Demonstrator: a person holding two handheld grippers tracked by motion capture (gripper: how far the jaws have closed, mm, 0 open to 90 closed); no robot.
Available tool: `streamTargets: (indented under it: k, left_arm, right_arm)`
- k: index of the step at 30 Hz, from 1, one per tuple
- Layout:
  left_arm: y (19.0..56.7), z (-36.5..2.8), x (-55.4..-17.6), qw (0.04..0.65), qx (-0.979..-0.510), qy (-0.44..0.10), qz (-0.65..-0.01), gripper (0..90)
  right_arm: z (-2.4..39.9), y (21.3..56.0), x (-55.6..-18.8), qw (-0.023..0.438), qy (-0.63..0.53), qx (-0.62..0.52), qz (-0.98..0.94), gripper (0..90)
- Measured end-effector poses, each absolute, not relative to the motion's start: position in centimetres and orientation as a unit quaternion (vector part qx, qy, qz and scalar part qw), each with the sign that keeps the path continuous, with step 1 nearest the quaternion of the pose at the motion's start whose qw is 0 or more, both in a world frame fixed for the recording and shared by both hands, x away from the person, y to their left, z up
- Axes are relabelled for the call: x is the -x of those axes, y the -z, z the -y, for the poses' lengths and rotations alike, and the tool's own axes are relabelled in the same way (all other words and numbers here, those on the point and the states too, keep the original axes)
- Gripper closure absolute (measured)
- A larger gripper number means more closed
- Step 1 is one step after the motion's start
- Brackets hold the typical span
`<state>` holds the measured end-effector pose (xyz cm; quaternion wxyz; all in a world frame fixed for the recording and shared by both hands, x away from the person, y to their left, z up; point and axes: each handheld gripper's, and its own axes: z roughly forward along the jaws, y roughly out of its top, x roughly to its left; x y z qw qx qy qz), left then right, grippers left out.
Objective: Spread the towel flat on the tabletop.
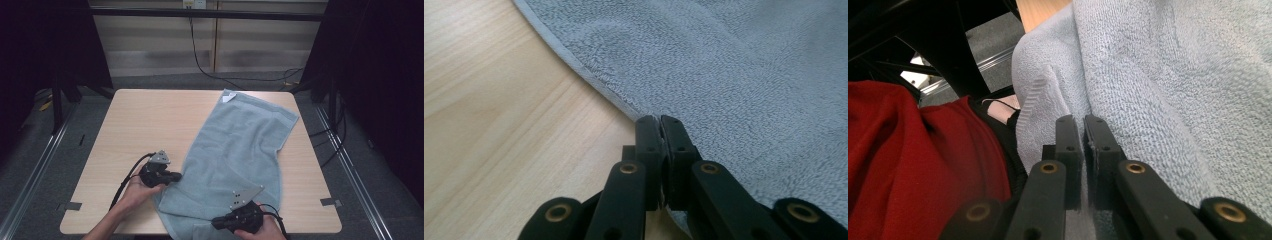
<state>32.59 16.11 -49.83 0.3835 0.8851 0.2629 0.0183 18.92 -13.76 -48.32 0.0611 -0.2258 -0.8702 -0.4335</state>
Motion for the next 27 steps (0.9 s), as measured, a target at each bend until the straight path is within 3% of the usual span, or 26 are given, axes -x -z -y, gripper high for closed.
streamTargets:
  k: [10,14,18,24,27]
  left_arm:
    - [48.1,-19.7,-33.6,0.444,-0.836,-0.033,-0.320,88.3]
    - [47.9,-21.0,-34.1,0.446,-0.823,-0.048,-0.348,88.4]
    - [47.7,-22.2,-34.5,0.460,-0.807,-0.049,-0.367,88.3]
    - [47.3,-21.4,-34.1,0.466,-0.809,-0.052,-0.354,88.0]
    - [47.5,-21.6,-34.3,0.461,-0.812,-0.046,-0.356,88.0]
  right_arm:
    - [15.1,48.1,-16.7,0.059,0.438,0.234,0.866,84.6]
    - [16.4,48.5,-16.2,0.063,0.437,0.246,0.863,90.0]
    - [17.6,49.1,-15.8,0.068,0.432,0.264,0.860,90.0]
    - [16.3,48.2,-17.4,0.030,0.433,0.277,0.857,72.8]
    - [16.3,47.9,-19.3,-0.007,0.433,0.294,0.852,71.5]
